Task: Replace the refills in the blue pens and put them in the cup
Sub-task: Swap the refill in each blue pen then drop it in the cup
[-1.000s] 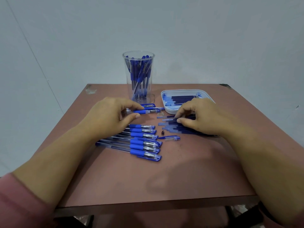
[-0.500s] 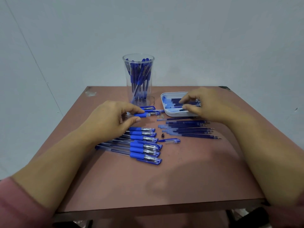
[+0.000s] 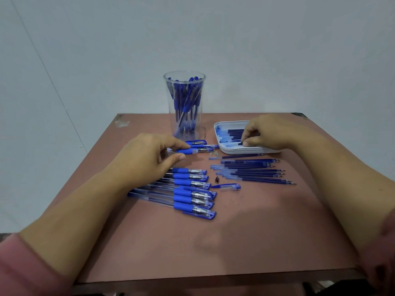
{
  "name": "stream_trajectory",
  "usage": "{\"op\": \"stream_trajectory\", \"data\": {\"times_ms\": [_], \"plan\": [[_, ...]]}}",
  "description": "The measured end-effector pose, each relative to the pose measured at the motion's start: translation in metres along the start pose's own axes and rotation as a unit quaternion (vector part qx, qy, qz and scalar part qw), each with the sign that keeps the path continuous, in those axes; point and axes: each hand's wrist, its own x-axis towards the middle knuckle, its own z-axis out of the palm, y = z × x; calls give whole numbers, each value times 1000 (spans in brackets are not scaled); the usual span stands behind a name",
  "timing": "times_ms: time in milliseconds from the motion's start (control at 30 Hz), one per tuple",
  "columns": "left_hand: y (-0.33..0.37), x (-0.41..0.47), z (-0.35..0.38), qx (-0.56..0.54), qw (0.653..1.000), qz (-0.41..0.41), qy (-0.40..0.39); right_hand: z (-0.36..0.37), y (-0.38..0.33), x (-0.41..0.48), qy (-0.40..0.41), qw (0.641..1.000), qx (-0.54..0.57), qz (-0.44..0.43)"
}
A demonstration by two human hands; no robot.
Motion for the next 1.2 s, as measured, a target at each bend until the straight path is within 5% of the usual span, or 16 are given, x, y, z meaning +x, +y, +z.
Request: {"op": "stream_trajectory", "data": {"times_ms": [500,1200], "plan": [[-1,1,0,-8,1000,-3,8,8,-41,-47,163,966,139,-145],[2,1,0,-15,1000,-11,24,21,-61,-48,124,963,174,-166]]}}
